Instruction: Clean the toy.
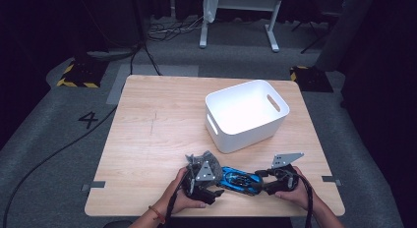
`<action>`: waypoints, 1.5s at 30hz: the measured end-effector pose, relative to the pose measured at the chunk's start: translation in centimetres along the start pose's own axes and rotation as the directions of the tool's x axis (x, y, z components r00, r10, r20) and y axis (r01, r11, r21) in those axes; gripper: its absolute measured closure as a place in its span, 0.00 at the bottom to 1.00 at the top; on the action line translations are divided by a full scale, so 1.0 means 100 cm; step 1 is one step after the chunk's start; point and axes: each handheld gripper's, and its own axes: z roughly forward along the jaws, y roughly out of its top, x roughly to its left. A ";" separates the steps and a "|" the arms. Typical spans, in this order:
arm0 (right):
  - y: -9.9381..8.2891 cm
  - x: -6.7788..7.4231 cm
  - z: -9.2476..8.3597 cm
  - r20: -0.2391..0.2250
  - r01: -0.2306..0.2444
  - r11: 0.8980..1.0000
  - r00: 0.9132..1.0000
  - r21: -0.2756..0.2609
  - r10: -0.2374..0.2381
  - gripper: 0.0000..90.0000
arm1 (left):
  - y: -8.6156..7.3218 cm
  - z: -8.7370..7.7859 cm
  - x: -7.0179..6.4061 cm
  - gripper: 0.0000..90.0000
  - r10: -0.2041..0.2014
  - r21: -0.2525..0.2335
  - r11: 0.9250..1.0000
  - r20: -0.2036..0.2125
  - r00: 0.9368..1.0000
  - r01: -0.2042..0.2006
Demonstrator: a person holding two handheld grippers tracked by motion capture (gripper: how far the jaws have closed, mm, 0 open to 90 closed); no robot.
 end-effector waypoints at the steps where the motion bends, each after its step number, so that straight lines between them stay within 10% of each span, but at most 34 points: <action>1: 0.000 0.001 0.000 0.005 0.009 1.000 1.000 0.003 -0.009 0.49 | -0.001 0.002 -0.001 0.25 -0.012 -0.001 1.000 -0.012 1.000 0.012; 11: 0.001 0.017 -0.003 0.013 0.158 0.987 0.987 0.004 -0.158 0.55 | -0.001 0.007 -0.013 0.39 0.018 0.030 0.999 -0.153 0.988 -0.014; 22: 0.015 0.002 0.022 -0.111 0.050 0.997 0.993 0.062 -0.043 0.28 | -0.005 0.007 -0.014 0.48 0.091 0.037 0.996 -0.166 0.982 -0.086; 32: 0.020 -0.008 0.033 -0.263 0.033 0.994 0.965 0.102 -0.005 0.34 | -0.005 0.008 -0.014 0.48 0.064 0.027 0.998 -0.172 0.983 -0.060; 45: 0.030 0.009 0.024 -0.202 0.050 0.999 0.978 0.021 -0.044 0.41 | -0.001 0.013 -0.015 0.47 0.046 0.023 0.999 -0.234 0.971 -0.042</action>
